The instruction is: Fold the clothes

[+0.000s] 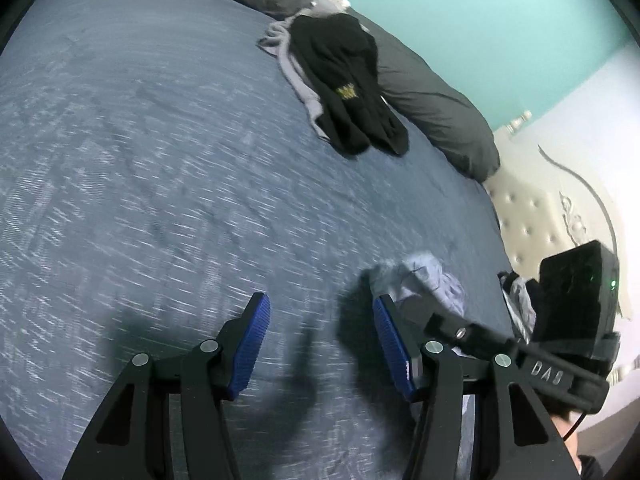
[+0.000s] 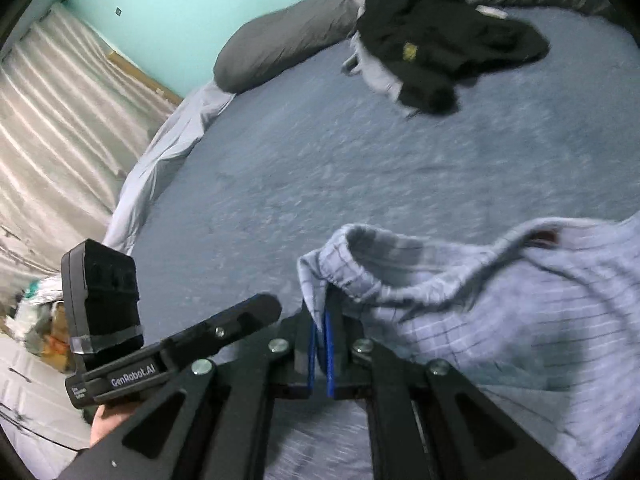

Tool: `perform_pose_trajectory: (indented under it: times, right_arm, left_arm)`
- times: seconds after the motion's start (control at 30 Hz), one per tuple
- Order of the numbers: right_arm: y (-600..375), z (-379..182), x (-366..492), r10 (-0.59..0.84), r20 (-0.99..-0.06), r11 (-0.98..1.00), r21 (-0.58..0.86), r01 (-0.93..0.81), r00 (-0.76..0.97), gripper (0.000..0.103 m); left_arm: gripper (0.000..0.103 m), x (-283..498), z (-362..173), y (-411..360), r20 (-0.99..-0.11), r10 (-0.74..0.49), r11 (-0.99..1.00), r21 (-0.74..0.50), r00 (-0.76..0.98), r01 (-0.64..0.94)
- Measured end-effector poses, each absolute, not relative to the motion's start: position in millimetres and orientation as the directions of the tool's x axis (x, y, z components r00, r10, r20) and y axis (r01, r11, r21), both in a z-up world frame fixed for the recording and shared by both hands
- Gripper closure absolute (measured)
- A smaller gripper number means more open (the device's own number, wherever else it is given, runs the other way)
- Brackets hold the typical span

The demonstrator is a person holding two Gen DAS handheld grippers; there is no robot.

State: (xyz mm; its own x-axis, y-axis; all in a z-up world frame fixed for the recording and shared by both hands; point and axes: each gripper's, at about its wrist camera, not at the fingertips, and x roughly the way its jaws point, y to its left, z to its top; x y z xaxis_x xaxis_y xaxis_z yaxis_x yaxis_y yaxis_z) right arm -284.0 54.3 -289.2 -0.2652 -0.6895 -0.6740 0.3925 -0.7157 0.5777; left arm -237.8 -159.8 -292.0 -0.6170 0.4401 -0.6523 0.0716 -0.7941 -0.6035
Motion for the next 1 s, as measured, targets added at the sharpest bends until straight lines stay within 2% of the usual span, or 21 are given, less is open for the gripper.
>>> perform_pose_trajectory:
  times: [0.1,0.13,0.17,0.2,0.4,0.57,0.73,1.0]
  right_arm:
    - [44,-293,-283,-0.711,-0.669,-0.690,0.602,0.402,-0.217,0.095]
    - [45,-292,-282,-0.712,-0.668,-0.688,0.599,0.409,-0.217,0.087]
    - [47,-290,-281,-0.713,-0.667,-0.685,0.597,0.416,-0.217,0.069]
    - [48,-288,-280,-0.714,-0.666,-0.683,0.595,0.423,-0.216,0.066]
    - [103,-269,-290,-0.703,-0.646,-0.709,0.598,0.374,-0.297,0.065]
    - [179,-263,-291,-0.599,-0.690,-0.801,0.520,0.297,-0.406,0.065]
    - [210,-290,-262,-0.542,-0.752,-0.840,0.474,0.264,-0.375,0.065]
    - [196,-316,-217,-0.531,-0.782,-0.842,0.443,0.309,-0.326,0.065]
  left_arm:
    - [0.045,-237,-295,-166,-0.656,0.434,-0.793,-0.603,-0.618,0.083]
    - [0.045,-238,-295,-167,-0.657,0.432,-0.794,-0.602,-0.618,0.086]
    - [0.045,-239,-296,-166,-0.658,0.433,-0.794,-0.602,-0.616,0.084]
    - [0.045,-240,-296,-166,-0.659,0.434,-0.795,-0.601,-0.615,0.083]
    - [0.045,-244,-297,-154,-0.660,0.456,-0.801,-0.597,-0.597,0.049]
    - [0.045,-244,-299,-142,-0.672,0.467,-0.811,-0.584,-0.575,0.023]
    - [0.044,-245,-300,-133,-0.682,0.470,-0.821,-0.571,-0.560,0.006]
    - [0.044,-240,-293,-129,-0.684,0.469,-0.830,-0.558,-0.559,-0.013]
